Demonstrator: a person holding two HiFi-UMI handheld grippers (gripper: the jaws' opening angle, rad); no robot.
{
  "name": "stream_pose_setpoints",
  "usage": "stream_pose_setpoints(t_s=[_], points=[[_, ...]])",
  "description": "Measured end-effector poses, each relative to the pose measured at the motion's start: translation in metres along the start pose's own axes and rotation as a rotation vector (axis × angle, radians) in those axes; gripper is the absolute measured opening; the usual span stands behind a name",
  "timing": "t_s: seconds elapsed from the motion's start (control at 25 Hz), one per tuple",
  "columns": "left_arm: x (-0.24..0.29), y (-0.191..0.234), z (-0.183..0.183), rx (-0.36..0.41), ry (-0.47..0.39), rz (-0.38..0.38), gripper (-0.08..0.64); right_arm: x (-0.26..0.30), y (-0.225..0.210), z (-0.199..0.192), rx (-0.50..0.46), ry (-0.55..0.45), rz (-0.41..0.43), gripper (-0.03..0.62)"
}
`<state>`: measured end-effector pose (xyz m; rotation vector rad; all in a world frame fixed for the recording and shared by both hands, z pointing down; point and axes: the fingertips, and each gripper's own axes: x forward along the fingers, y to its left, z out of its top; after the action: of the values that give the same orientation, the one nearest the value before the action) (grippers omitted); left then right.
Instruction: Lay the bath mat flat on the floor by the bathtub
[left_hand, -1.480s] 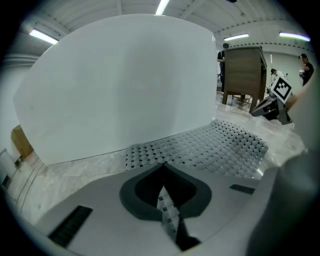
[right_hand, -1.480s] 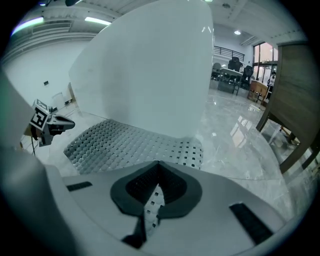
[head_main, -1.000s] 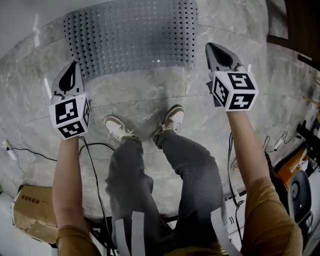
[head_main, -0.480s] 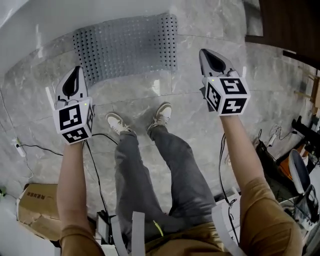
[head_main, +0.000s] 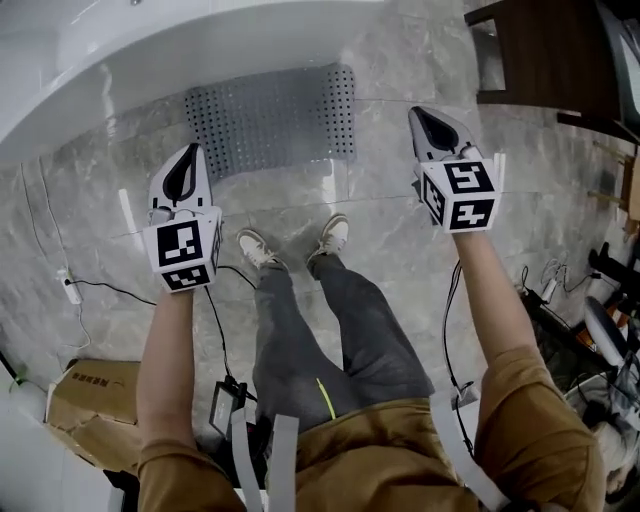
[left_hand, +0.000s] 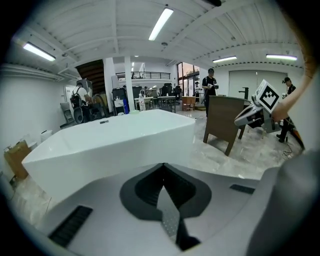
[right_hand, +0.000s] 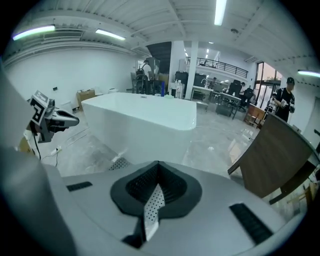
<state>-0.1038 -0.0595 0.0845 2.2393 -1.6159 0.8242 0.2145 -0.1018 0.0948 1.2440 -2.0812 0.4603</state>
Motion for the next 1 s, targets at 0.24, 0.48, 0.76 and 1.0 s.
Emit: stream_pose_setpoints(t_s=[0.24, 0.48, 0.76, 1.0], points=[[-0.050, 0.004, 0.071, 0.072, -0.073, -0.010, 0.005, -0.045, -0.003, 0.049, 0.004, -0.053, -0.001, 0.005], [-0.096, 0.026, 0.110, 0.008, -0.116, 0.048, 0.005, -0.080, -0.001, 0.094, -0.017, -0.105, 0.000, 0.005], [-0.132, 0.031, 0.144, -0.011, -0.151, 0.072, 0.005, -0.125, -0.003, 0.136, -0.069, -0.153, 0.002, 0.004], [-0.162, 0.023, 0.188, 0.011, -0.232, 0.067, 0.005, -0.163, -0.015, 0.151, -0.035, -0.185, -0.021, 0.004]])
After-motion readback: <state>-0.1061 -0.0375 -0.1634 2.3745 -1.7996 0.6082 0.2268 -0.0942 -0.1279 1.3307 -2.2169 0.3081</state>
